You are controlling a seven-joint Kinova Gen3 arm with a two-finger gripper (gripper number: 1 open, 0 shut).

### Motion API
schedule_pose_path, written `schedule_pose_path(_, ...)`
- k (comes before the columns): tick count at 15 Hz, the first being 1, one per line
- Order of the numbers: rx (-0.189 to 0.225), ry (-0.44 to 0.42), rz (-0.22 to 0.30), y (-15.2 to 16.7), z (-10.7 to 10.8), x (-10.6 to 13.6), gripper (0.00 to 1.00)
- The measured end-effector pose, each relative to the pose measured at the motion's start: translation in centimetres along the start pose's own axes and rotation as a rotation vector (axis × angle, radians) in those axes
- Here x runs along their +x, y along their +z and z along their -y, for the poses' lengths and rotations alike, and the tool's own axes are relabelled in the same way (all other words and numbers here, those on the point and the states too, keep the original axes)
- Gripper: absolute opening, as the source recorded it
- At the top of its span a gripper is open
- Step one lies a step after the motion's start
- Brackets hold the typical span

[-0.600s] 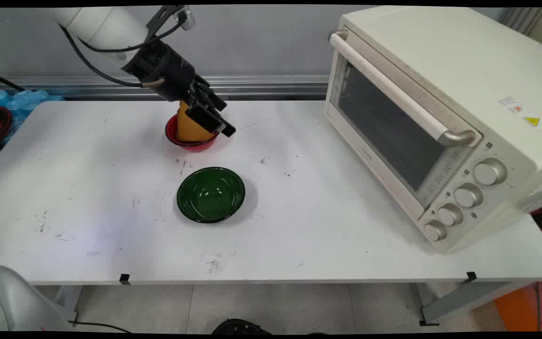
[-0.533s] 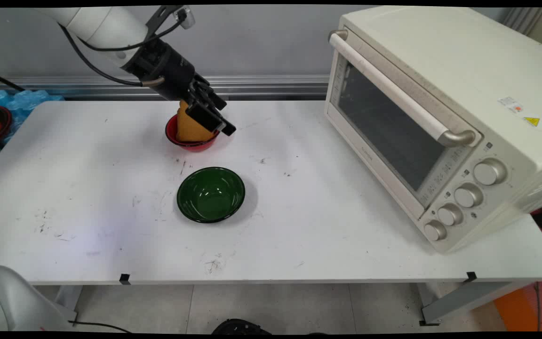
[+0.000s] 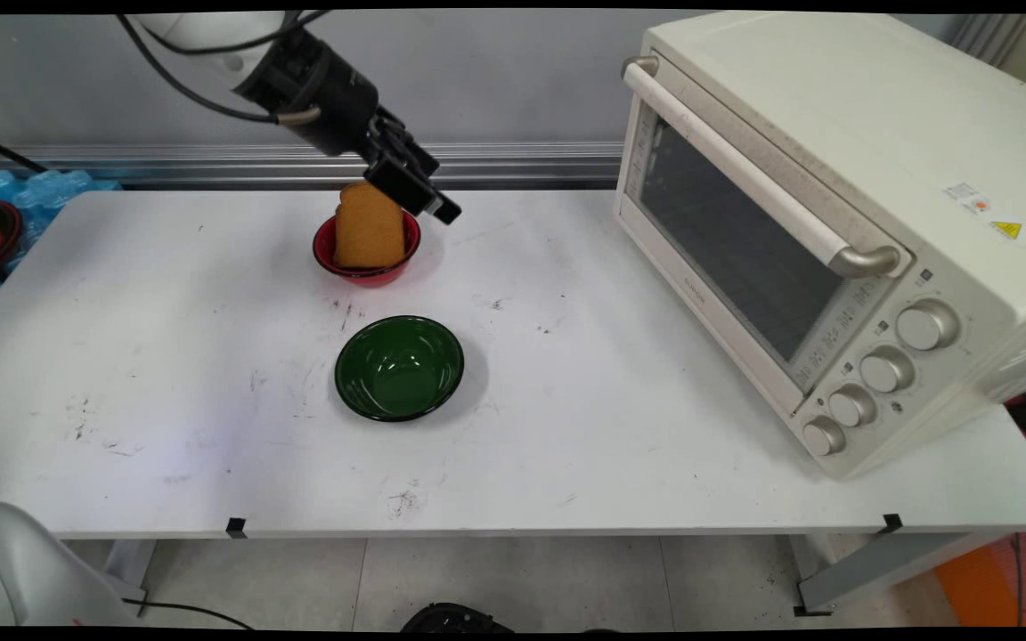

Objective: Open the oven

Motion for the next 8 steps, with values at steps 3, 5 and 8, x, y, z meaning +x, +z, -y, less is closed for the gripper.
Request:
schedule_pose_path(3,0.007,0.000,-0.005,-0.4,-0.3,1.2,1.00)
schedule_pose_path(5,0.012,-0.005,-0.008,-0.7,-0.6,2.3,1.00)
schedule_pose_path(8,0.015,-0.014,-0.015,-0.7,-1.3,4.0,1.00)
